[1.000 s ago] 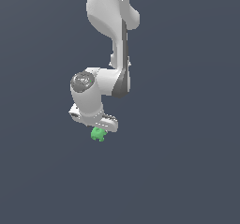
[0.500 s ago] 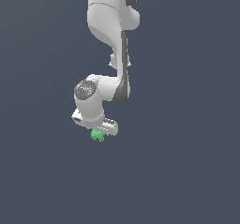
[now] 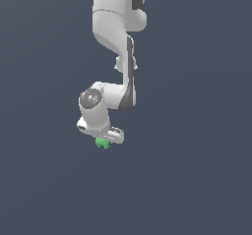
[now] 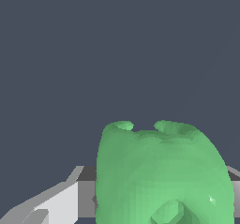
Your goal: Pick up the object and move it to a goal position.
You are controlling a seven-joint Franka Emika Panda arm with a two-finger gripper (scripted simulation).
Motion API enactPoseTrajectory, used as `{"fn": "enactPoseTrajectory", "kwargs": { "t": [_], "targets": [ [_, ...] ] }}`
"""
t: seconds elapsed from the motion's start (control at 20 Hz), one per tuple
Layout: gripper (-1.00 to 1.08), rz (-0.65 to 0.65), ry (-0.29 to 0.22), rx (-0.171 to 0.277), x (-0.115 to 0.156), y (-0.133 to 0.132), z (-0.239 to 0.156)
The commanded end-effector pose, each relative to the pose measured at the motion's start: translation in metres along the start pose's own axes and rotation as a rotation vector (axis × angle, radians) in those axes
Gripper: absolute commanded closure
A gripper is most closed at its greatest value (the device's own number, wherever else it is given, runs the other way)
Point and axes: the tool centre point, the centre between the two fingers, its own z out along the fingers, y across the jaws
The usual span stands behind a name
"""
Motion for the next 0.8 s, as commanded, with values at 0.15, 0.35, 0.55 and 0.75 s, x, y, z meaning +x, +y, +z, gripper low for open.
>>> {"fn": "enactPoseTrajectory", "kwargs": {
  "t": [0.15, 0.35, 0.55, 0.75],
  "targets": [
    [1.08, 0.0, 0.0, 0.0, 0.0, 0.0, 0.0],
    [1.08, 0.0, 0.0, 0.0, 0.0, 0.0, 0.0],
    [1.08, 0.0, 0.0, 0.0, -0.004, -0.009, -0.004],
    [1.08, 0.0, 0.0, 0.0, -0.015, -0.031, -0.013]
  ]
}}
